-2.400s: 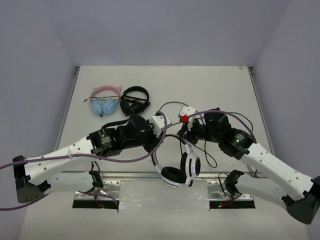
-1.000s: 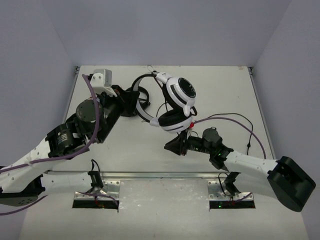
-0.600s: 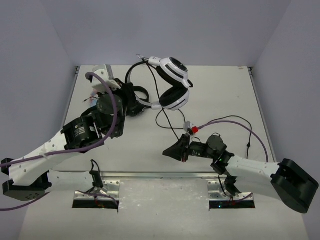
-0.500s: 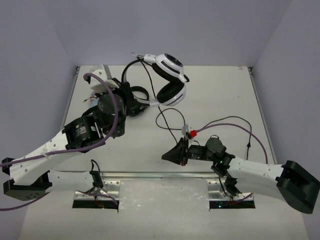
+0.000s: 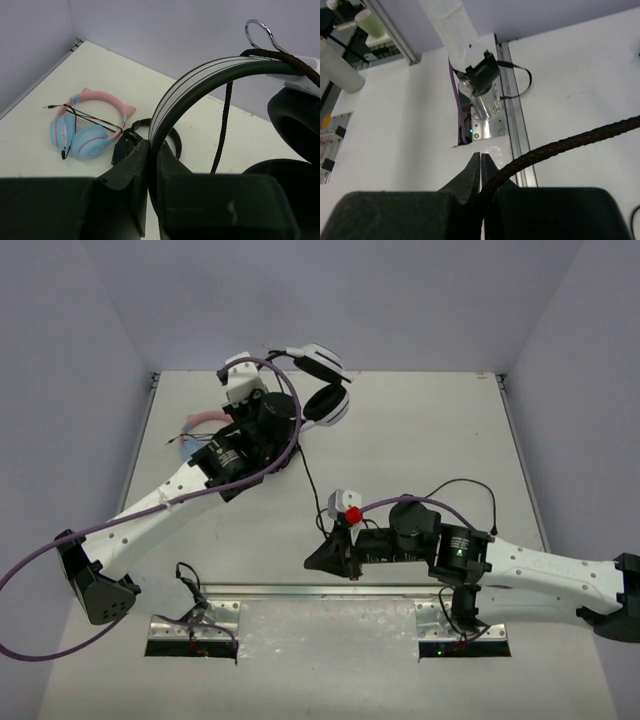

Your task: Wrap the headphones

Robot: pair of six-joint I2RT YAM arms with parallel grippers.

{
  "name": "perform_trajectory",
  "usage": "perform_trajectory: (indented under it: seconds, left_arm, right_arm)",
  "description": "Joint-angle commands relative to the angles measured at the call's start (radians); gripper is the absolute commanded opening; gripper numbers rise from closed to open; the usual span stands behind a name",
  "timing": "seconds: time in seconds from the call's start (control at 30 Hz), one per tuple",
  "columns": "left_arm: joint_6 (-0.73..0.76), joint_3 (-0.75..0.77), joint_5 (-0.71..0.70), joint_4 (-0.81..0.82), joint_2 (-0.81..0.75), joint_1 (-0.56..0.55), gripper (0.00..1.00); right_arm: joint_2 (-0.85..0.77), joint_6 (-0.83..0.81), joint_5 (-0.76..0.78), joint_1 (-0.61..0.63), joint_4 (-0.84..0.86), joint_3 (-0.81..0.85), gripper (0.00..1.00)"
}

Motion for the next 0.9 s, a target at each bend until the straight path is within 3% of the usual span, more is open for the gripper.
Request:
perform_trajectory:
  seconds: [0.0,0.17,0.2,0.3,0.5,0.67,0.8,0.87]
  left_arm:
    - [-0.130,-0.005,0.017,0.050,-0.027,-0.001,0.00]
    - [-0.113,-0.092,-0.023,0.039,-0.019,-0.001,0.00]
    - [-0.014,-0.177,-0.002,0.136,-0.031,-0.001,0.00]
    - [0.170,-0.330,0.191,0.400,-0.094,-0.001,0.00]
    - [0.161,-0.601,0.379,0.571,-0.192,-0.005,0.00]
    - [0.195,-0.830,0.658,0.760,-0.306,-0.016,0.00]
    - [0.212,-0.907,0.753,0.770,-0.349,-0.051,0.00]
    - [0.214,-0.914,0.750,0.710,-0.364,-0.089,0.00]
  right_arm:
    - [0.082,-0.085,0.051,0.018,-0.286,0.131,0.01]
    - [0.121,-0.128,0.066,0.052,-0.415,0.331,0.01]
    - [0.131,-0.144,0.086,0.052,-0.468,0.368,0.01]
    - [0.154,-0.197,0.132,0.052,-0.567,0.486,0.01]
    - [0.231,-0.262,0.200,0.052,-0.752,0.724,0.01]
    - [0.274,-0.341,0.379,0.046,-0.832,0.816,0.01]
    - [0.322,-0.443,0.465,-0.021,-0.943,0.861,0.01]
    - [0.325,-0.483,0.465,-0.129,-0.957,0.861,0.01]
